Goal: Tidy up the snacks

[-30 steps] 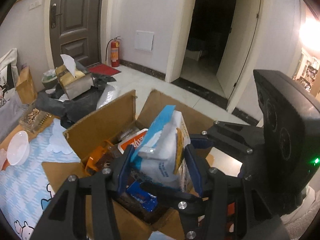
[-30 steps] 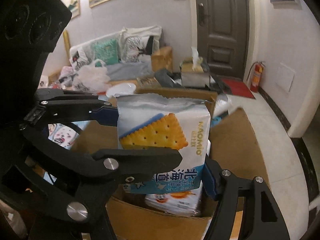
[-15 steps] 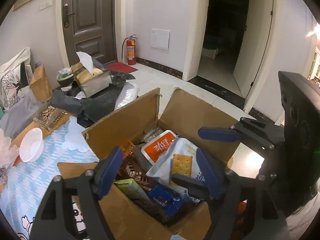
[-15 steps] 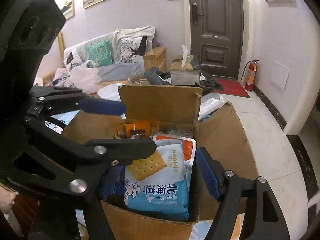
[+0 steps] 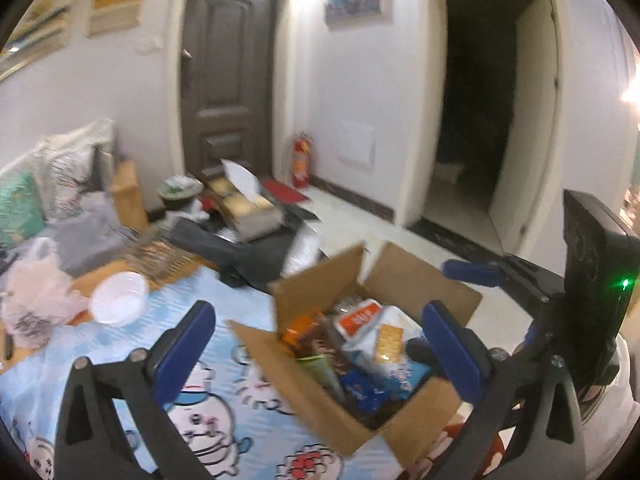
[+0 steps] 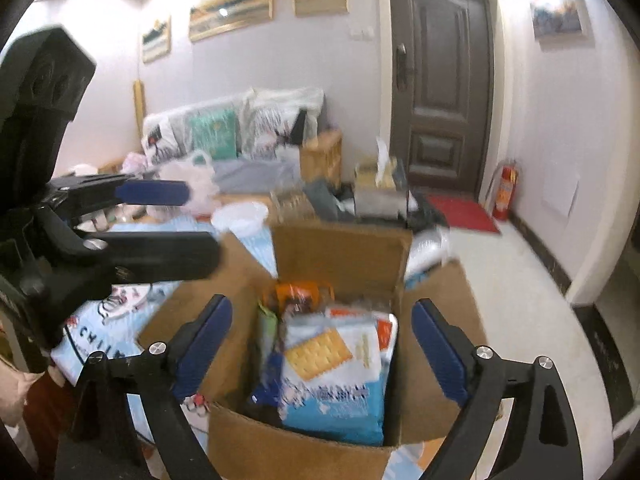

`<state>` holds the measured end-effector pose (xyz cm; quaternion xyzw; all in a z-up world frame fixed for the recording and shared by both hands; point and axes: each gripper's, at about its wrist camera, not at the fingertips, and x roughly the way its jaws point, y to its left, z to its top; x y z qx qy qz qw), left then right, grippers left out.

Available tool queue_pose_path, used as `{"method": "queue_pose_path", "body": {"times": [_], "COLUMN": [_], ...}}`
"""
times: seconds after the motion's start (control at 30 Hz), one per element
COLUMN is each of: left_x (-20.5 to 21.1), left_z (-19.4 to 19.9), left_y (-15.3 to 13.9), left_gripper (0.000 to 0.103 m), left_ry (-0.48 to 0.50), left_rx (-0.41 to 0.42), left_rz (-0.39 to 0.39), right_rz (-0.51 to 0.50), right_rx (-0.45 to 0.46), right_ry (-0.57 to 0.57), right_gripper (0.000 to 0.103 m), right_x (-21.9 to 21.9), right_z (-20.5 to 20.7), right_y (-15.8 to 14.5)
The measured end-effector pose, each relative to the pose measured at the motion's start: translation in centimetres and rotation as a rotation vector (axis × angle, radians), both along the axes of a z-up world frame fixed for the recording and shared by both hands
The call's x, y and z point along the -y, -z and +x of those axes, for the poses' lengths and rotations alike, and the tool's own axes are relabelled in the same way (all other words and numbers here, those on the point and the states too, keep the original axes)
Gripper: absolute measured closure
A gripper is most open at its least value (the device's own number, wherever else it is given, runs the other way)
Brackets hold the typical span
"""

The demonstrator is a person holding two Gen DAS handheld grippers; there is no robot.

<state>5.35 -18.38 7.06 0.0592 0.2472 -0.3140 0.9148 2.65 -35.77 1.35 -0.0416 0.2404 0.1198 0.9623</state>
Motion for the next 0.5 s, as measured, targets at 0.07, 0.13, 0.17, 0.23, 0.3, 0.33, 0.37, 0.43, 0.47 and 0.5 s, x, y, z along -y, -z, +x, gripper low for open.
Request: {"method": "queue_pose_path", "body": {"times": [0.07,0.13,0.17,0.23,0.3,0.33,0.37,0.43,0.47,0.5], "left_x": [-2.2,-4.4,-5.3,-7.2,-8.8,-9.7,-10.2,-11.4,-11.7,-11.9], "left_z": [-1.0,-2.2,-2.6,-3.6,-4.5,-4.8,-5.1,-5.4,-5.3,-5.2], "left_y": [-0.6,-0.8,-0.8,-0.4,0.2,0.7,1.1,2.1,2.5,3.1], "left_gripper": [0.001,0.001,0.001,0.001,0.001,0.001,0.001,0.001,0.001,0.001], "left_ry": [-0.062,-0.125,-0.152,-0.223,-0.295,-0.34,-0.368,-0.418,-0.43,-0.443], "left_rx": [0.038,0.071,0.084,0.115,0.137,0.147,0.154,0.163,0.158,0.148], "left_rz": [-0.019,-0.034,-0.037,-0.037,-0.031,-0.025,-0.023,-0.04,-0.048,-0.055], "right_rz": [0.016,0.039,0.053,0.074,0.088,0.092,0.092,0.089,0.085,0.081], "right_rx": [0.059,0.124,0.159,0.2,0.219,0.23,0.237,0.251,0.255,0.252], "right_ry": [-0.013,-0.02,-0.028,-0.037,-0.048,-0.054,-0.055,-0.056,-0.057,-0.058], "right_gripper": [0.003,0.0,0.0,0.0,0.0,0.0,0.0,0.0,0.0,0.0], "right_x": [-0.4,-0.8,-1.1,-1.8,-2.5,-3.2,-3.5,-4.3,-4.7,-5.0], "right_z": [-0.9,-1.9,-2.4,-3.1,-3.7,-4.0,-4.3,-4.6,-4.7,-4.6], "right_y": [-0.8,-1.6,-2.0,-2.5,-2.8,-2.8,-2.7,-2.4,-2.0,-1.8]}}
